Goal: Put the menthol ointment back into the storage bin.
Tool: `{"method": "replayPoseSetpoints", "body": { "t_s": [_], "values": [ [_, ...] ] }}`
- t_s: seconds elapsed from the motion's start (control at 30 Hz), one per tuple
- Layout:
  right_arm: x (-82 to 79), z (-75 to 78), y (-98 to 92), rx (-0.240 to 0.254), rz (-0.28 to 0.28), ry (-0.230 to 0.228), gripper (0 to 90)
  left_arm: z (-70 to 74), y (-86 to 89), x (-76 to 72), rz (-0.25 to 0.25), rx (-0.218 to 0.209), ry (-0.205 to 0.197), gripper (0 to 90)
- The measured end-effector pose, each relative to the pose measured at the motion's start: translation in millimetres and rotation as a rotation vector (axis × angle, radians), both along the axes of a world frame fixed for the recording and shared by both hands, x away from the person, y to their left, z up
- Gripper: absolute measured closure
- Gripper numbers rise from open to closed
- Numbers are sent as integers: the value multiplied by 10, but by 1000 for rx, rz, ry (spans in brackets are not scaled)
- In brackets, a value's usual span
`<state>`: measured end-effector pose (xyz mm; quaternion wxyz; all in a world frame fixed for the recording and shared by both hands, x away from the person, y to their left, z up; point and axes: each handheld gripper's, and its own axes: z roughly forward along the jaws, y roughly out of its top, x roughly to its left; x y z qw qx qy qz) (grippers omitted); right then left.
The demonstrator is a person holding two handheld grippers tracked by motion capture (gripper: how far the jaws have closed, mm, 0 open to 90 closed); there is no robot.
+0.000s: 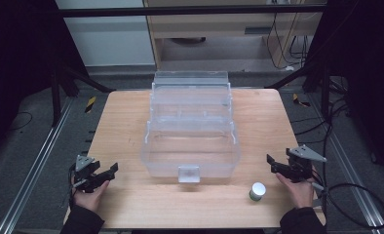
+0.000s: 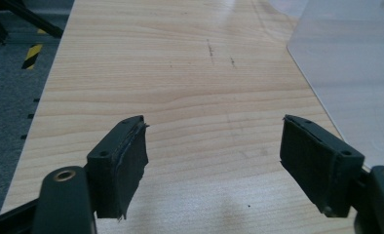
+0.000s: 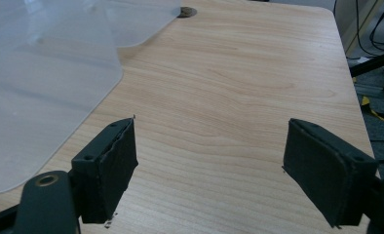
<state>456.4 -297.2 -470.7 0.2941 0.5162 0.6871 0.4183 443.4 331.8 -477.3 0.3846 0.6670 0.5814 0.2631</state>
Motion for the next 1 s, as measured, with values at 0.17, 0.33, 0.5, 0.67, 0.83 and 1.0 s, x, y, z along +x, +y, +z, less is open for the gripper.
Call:
{"method": "replayPoseSetpoints", "body": {
  "t_s": [0.17,0.33,0.5,0.67,0.83,1.0],
  "values": [
    [-15,32,4,6,6,-5,220,-17,13,-2,-6,6,16,264],
    [-7,95,58,-30,68,13,283,-32,9,0,-19,14,23,270],
    [-22,194,112,-90,116,-6,325,-51,-16,8,-39,26,35,271],
    [-10,290,118,-84,163,11,340,-59,-39,18,-44,37,39,271],
    [-6,391,141,-75,197,8,354,-61,-44,18,-39,46,42,271],
    [13,495,174,-91,218,8,356,-72,-47,21,-54,45,47,271]
  ]
}}
